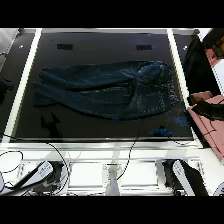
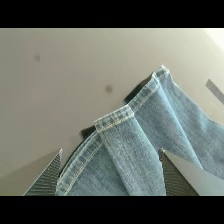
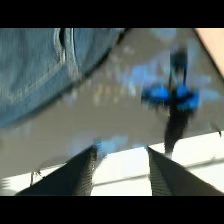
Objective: Fold the clothes and pants, and hang the long-sleeved shirts on hangers.
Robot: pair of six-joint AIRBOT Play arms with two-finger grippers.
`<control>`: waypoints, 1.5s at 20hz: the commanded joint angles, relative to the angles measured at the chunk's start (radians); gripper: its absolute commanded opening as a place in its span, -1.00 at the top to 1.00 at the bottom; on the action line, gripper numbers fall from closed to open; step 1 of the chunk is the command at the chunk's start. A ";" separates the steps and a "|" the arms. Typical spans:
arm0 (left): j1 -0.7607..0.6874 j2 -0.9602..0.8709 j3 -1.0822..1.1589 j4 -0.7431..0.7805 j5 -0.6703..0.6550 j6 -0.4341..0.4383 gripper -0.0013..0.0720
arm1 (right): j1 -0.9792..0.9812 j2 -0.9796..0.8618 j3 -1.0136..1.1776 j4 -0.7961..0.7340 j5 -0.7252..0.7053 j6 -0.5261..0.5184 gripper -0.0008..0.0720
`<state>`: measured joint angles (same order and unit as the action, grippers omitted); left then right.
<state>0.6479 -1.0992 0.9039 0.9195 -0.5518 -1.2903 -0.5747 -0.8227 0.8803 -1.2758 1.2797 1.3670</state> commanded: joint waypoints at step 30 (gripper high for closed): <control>-0.093 -0.138 -0.002 -0.002 -0.267 -0.004 -0.97 | 0.229 -0.605 -0.153 0.663 -0.886 0.084 0.88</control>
<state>0.5819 -1.2057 0.9028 0.9192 -0.8455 -1.2938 -0.3500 -1.4300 0.7261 -0.6182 0.4007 1.4498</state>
